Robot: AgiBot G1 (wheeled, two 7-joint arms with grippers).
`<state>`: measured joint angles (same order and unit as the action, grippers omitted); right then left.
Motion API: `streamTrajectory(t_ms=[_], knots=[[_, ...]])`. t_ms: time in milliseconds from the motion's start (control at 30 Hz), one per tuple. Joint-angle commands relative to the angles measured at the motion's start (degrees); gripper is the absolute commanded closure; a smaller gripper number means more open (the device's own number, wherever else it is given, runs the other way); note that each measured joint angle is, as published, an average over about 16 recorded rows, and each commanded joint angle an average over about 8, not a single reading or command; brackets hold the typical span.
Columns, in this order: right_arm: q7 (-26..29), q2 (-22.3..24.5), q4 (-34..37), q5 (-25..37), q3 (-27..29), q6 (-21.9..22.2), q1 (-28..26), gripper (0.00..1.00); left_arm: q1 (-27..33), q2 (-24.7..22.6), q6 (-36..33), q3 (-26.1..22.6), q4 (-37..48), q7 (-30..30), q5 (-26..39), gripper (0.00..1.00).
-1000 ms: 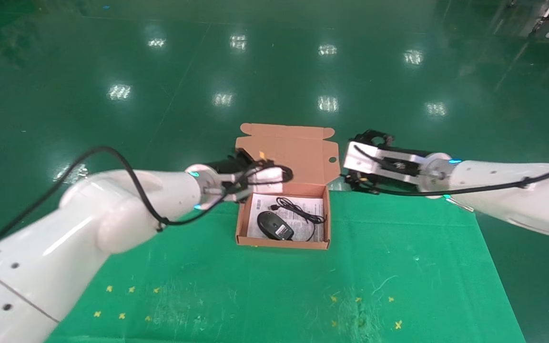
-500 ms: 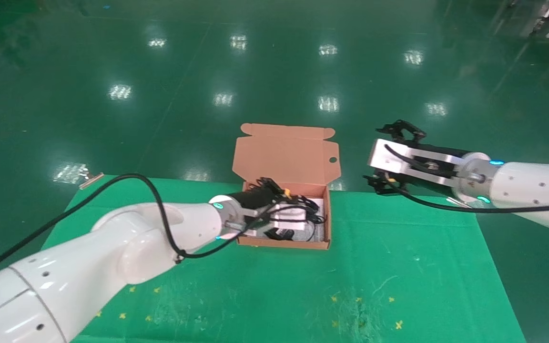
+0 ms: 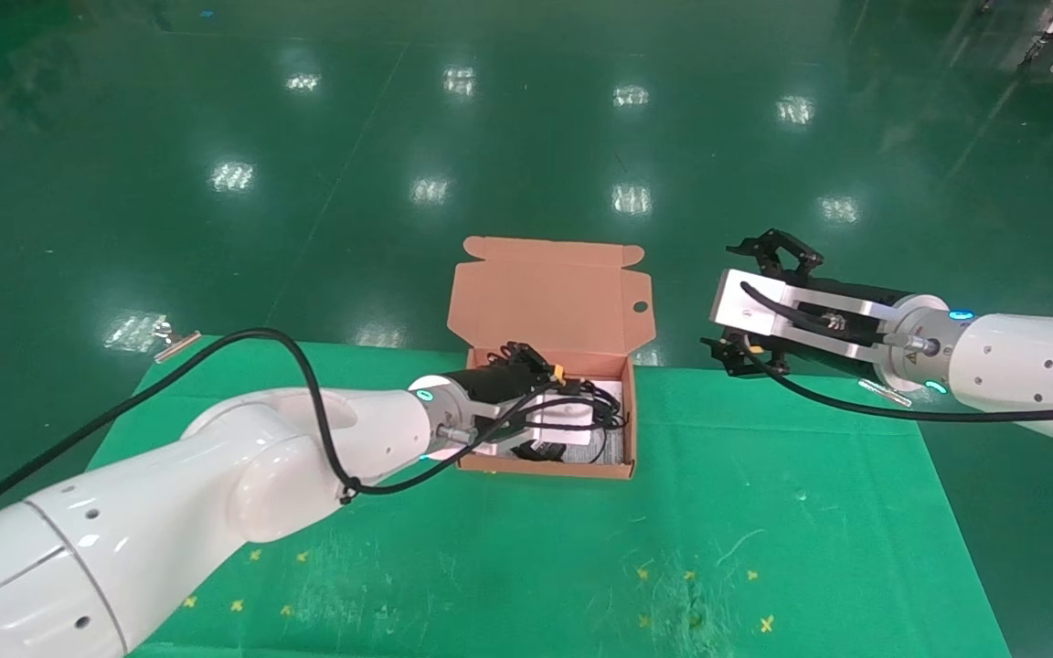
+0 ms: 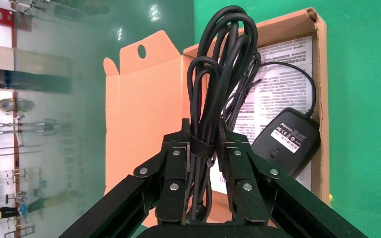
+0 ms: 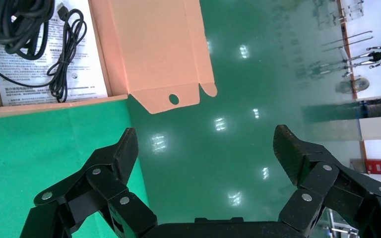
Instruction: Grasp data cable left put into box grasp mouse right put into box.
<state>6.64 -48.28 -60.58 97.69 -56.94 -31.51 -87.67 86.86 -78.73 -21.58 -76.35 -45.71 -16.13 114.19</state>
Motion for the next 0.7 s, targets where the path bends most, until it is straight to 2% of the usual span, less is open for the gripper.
streamTrajectory(t_ms=[33,400,700], knots=[[0.1,0.0,-0.1,0.1,0.0,0.0,0.0,0.0,0.1,-0.1,0.1,-0.1,0.2,0.0,-0.2,0.0],[-0.2,-0.1,0.2,-0.2,0.0,0.0,0.0,0.0,0.4,2.0,-0.9,-0.1,-3.3,-0.6,0.0,0.0],[-1.3,-0.3,-0.4,0.3,1.0,1.8,-1.8,0.0,4.6,6.3,-2.3,2.7,-6.6,-5.2,-0.6,0.0]])
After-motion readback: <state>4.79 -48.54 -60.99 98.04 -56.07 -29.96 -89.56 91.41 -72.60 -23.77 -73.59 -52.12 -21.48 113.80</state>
